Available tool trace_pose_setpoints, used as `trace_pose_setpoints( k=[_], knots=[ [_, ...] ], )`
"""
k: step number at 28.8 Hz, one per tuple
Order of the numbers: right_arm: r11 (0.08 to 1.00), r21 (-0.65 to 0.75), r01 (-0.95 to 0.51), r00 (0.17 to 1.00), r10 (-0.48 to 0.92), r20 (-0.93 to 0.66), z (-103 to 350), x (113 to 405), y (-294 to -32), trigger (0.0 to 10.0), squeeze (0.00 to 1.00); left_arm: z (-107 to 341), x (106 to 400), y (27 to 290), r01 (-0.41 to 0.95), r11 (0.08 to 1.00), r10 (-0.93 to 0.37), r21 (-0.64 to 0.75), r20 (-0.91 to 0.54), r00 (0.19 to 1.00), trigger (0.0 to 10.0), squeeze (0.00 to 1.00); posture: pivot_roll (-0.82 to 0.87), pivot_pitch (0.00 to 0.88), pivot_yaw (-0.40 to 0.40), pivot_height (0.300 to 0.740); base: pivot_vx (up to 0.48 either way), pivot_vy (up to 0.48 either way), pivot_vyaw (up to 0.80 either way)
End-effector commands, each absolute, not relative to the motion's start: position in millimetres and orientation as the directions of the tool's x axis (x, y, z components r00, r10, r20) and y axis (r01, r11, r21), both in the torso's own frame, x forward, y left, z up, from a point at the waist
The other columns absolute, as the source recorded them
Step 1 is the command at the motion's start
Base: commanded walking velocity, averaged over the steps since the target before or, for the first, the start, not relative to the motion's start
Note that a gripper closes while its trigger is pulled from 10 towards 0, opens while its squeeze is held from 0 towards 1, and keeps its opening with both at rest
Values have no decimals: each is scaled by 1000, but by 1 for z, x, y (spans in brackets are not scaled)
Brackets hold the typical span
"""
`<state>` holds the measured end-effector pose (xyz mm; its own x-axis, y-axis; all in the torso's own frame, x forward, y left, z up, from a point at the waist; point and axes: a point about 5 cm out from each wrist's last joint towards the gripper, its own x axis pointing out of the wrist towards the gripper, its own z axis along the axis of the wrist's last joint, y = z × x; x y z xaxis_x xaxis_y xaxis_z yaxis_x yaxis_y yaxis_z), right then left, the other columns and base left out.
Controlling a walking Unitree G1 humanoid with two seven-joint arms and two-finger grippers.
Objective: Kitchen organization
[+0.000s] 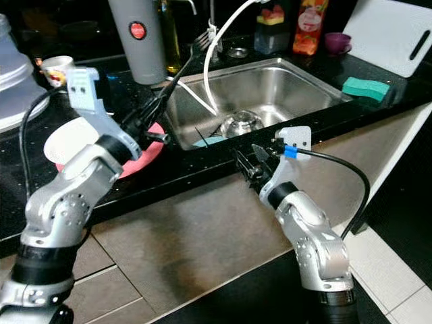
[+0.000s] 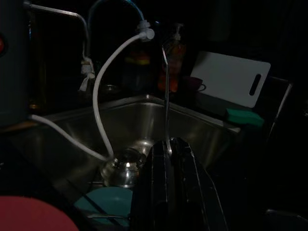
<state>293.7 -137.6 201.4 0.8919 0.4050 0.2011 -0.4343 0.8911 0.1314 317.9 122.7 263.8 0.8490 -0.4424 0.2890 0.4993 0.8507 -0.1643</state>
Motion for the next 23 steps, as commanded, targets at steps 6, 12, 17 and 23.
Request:
trace_pose_setpoints(
  k=[6,12,17,23],
  knots=[
    [916,61,-397,912,386,141,195,293,-141,10000,0,254,338,126,429,903,-424,30,227,877,10000,0,-2,18,50,740,0,0,0],
    [919,69,-389,917,379,126,193,292,-142,10000,0,260,351,133,406,906,-422,116,235,875,10000,0,12,24,47,740,0,0,0],
    [929,86,-360,930,350,108,192,290,-146,10000,0,269,367,141,377,907,-415,186,243,877,10000,0,10,45,45,740,0,0,0],
    [939,109,-327,944,318,90,190,283,-151,10000,0,274,381,144,361,900,-416,243,239,877,10000,0,-12,67,53,740,0,0,-667]
  ],
)
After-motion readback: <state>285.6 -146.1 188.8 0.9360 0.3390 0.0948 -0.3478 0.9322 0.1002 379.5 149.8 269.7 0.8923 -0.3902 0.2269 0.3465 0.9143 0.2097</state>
